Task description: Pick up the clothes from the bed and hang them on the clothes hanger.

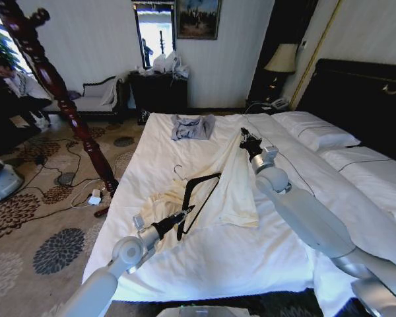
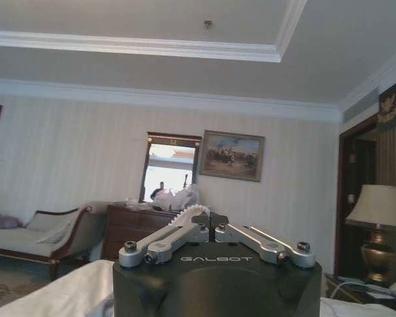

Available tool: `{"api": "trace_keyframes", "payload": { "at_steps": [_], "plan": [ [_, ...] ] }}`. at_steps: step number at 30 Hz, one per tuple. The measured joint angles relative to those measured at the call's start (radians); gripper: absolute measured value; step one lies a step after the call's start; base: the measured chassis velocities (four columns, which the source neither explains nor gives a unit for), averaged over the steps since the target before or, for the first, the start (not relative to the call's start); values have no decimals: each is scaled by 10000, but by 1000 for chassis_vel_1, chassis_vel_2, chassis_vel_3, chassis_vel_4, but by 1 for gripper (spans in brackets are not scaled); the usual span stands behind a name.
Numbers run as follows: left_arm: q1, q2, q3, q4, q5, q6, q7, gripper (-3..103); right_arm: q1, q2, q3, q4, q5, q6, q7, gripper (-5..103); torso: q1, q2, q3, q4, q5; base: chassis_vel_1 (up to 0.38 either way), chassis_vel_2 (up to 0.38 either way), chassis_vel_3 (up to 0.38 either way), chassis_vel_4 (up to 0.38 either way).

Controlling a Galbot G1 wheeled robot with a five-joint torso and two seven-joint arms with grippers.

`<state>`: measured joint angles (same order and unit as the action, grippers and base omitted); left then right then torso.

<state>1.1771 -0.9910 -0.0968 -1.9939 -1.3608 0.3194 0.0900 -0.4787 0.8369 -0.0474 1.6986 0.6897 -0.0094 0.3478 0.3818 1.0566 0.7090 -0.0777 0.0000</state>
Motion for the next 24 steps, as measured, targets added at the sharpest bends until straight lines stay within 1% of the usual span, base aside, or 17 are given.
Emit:
{"api": "trace_keyframes", "payload": {
  "at_steps": [7,11,16,20,21,24],
  "plan": [
    [-136,-160,191,139,158,3,-17,18,61,226,-101,-59,36,333,-204,0,0,0,1,0,1,0,0,0,0],
    [-318,-464,136,427,180,5,-28,18,76,177,-131,334,355,796,-662,0,1,-1,1,1,0,0,0,0,0],
    [-488,-785,156,645,205,11,-46,18,-60,77,-204,921,748,1088,-902,0,0,0,1,-2,0,0,0,0,0],
    [-734,-1138,226,881,291,11,-46,18,-140,14,-491,1382,983,1311,-1073,0,0,0,1,-1,0,0,0,0,0],
    [-734,-1138,226,881,291,11,-46,18,-140,14,-491,1382,983,1311,-1073,0,0,0,1,-1,0,0,0,0,0],
    [-1036,-1444,289,1034,334,12,-77,18,-244,25,-948,1567,949,1381,-1166,0,0,-1,0,-2,0,0,0,0,0]
  ]
}}
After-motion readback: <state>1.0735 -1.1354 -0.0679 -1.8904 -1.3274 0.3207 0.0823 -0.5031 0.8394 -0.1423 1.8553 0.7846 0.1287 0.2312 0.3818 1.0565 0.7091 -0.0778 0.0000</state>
